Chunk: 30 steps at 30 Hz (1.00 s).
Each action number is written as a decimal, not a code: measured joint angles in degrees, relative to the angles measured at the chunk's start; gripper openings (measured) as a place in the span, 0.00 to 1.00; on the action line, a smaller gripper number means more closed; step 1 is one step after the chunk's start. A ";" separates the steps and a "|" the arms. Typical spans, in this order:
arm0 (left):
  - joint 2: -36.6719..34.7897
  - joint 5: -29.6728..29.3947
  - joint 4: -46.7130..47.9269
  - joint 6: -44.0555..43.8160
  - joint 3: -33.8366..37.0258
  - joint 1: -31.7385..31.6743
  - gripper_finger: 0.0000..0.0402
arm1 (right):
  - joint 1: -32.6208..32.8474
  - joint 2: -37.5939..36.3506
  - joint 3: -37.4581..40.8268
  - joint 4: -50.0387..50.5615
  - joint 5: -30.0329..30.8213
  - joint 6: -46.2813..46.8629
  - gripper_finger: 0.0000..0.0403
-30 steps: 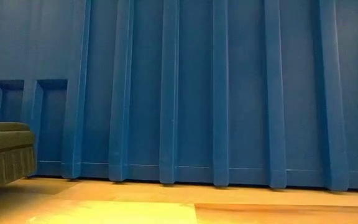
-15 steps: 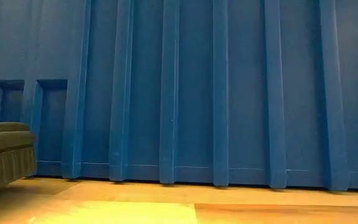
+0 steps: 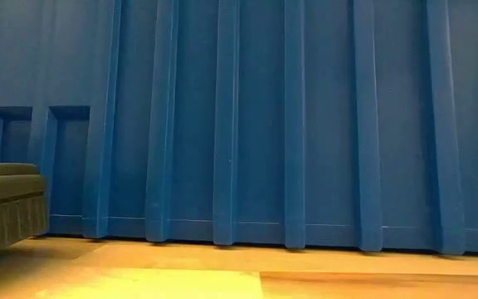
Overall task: Pick and place slides into bin
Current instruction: Put the gray slide into the blue organizer bin
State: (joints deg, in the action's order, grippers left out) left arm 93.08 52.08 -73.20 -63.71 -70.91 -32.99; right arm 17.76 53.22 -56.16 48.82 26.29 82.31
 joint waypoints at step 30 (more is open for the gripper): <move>0.15 -10.18 46.92 -13.88 0.04 13.95 0.66 | 5.02 4.12 -13.36 9.94 4.31 -38.83 0.00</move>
State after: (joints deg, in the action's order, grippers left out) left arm 93.23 41.91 -26.27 -77.59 -70.87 -19.04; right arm 22.78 57.34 -69.52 58.76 30.60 43.48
